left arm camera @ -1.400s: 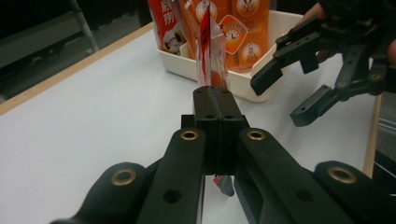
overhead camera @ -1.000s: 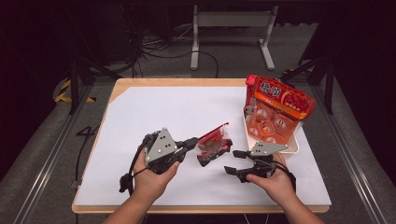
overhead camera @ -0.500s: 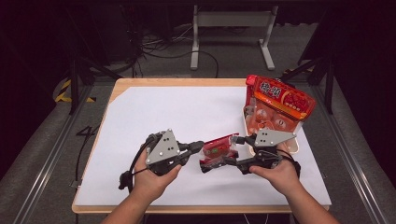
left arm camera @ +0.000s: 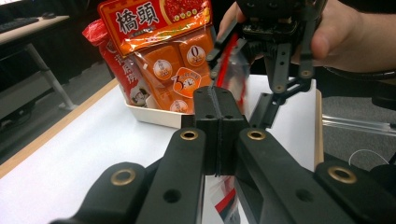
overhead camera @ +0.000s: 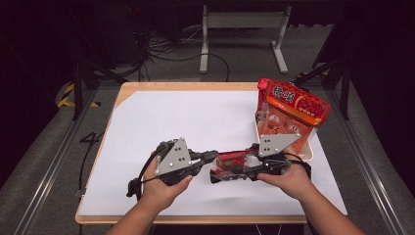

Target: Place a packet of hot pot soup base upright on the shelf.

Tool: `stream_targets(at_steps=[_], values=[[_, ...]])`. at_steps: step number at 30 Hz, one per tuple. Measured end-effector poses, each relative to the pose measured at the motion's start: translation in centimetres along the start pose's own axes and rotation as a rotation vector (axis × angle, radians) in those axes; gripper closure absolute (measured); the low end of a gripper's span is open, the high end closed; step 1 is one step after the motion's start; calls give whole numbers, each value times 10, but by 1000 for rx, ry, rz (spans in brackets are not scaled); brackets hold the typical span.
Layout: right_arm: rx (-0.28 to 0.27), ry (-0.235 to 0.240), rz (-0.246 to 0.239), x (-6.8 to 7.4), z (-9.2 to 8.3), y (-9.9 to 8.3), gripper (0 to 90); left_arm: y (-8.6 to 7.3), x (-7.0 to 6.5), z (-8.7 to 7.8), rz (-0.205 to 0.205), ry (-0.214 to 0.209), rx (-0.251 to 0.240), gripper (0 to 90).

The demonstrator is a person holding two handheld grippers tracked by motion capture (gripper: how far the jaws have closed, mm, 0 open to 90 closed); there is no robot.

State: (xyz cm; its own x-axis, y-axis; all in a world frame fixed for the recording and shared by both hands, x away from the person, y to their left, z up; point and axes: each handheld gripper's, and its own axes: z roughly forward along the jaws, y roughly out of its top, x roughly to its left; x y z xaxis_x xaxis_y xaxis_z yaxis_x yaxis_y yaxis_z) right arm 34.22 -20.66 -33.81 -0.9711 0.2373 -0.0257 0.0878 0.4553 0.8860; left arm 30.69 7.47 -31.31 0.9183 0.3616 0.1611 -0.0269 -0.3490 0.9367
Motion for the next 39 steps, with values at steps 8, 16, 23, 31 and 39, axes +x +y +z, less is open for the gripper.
stream_targets(at_steps=[8,16,23,31,39], values=[[12,33,-19,2,-5,0,693,-1,2,4,-33,-5,-21,900],[7,25,-5,0,-18,3,698,-1,3,8,-59,32,-30,608],[3,-11,-13,-4,-43,9,698,-6,9,6,-109,56,-17,403],[-5,-69,15,-16,-75,10,698,-12,19,2,-144,104,26,306],[-8,-124,32,-26,-97,8,698,-16,26,-3,-171,119,30,287]])
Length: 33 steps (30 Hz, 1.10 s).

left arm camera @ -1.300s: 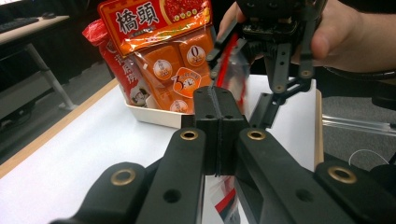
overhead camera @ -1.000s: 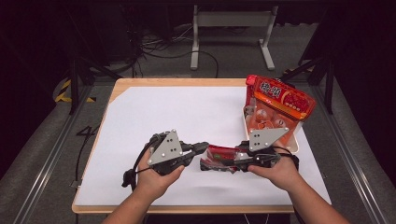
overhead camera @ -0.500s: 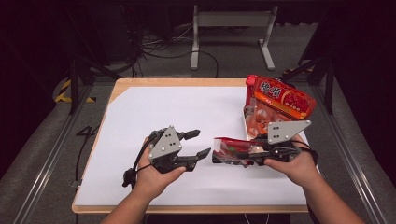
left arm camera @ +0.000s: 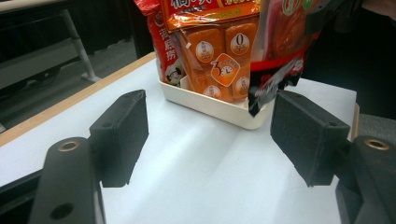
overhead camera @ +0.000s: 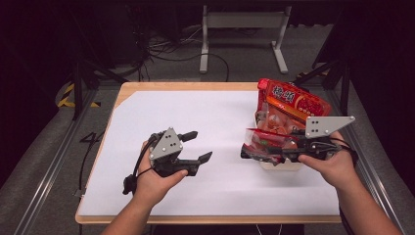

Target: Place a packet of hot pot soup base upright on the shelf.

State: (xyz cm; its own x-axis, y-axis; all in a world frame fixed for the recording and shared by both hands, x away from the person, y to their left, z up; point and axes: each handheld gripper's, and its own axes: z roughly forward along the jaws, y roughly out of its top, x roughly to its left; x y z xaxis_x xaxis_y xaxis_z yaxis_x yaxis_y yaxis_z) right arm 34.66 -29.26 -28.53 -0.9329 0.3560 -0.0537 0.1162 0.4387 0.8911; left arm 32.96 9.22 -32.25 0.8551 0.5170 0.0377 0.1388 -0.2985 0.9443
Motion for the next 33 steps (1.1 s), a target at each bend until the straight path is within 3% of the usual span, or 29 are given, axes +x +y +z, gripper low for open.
stream_targets(at_steps=[9,19,33], values=[[17,-62,21,-16,-19,-6,698,-3,7,-5,-22,24,5,282],[53,-94,36,-29,-35,-13,697,-5,10,-7,-31,30,5,282],[68,-104,61,-44,-45,-30,697,-6,13,-7,-43,32,3,283]])
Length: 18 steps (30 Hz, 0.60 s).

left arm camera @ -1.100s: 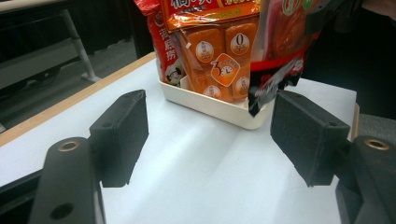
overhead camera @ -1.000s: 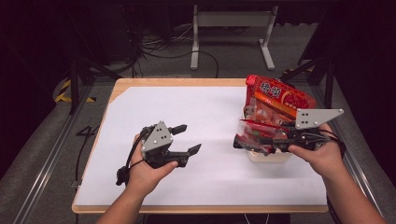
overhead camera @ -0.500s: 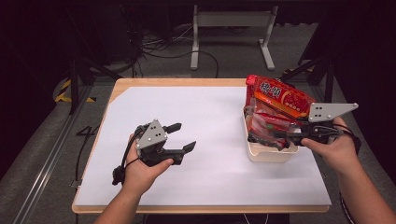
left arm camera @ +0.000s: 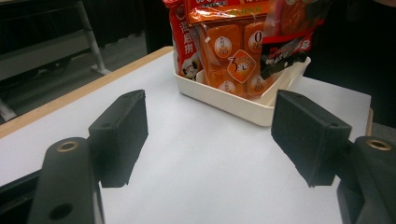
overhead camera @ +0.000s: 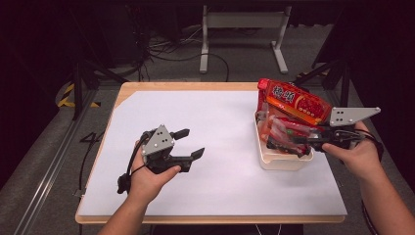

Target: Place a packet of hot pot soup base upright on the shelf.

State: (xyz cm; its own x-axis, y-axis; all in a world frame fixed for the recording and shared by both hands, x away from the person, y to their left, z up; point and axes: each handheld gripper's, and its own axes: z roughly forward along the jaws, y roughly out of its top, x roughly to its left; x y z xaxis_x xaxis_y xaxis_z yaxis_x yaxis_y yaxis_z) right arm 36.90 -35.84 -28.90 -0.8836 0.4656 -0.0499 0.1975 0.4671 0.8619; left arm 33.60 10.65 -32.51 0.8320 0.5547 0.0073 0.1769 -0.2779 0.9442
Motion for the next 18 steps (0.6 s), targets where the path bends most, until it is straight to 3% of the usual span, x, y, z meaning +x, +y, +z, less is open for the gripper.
stream_targets(at_steps=[6,18], values=[[4,4,6,-3,0,-5,697,-1,1,-1,-3,3,2,283],[7,60,5,-6,4,-11,697,-4,2,-6,-22,22,10,282]])
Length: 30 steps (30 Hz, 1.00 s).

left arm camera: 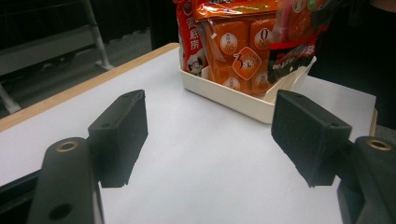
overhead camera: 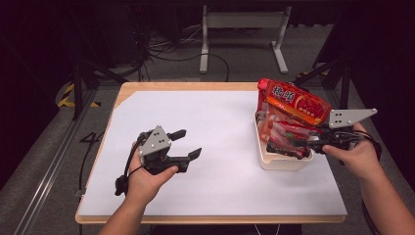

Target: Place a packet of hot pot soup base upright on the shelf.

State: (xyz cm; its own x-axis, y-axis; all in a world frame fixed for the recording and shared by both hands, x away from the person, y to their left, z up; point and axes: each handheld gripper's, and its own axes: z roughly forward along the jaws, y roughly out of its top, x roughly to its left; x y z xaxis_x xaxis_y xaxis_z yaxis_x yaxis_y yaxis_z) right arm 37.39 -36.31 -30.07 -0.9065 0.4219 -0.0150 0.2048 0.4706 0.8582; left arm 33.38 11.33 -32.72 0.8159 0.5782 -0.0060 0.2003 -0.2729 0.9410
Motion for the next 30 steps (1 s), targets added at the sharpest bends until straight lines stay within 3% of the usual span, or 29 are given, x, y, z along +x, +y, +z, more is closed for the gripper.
stream_targets(at_steps=[12,30], values=[[24,52,11,1,9,-9,697,-3,1,-3,-15,8,7,279],[10,69,19,0,15,-17,695,-4,1,-1,-22,3,6,277]])
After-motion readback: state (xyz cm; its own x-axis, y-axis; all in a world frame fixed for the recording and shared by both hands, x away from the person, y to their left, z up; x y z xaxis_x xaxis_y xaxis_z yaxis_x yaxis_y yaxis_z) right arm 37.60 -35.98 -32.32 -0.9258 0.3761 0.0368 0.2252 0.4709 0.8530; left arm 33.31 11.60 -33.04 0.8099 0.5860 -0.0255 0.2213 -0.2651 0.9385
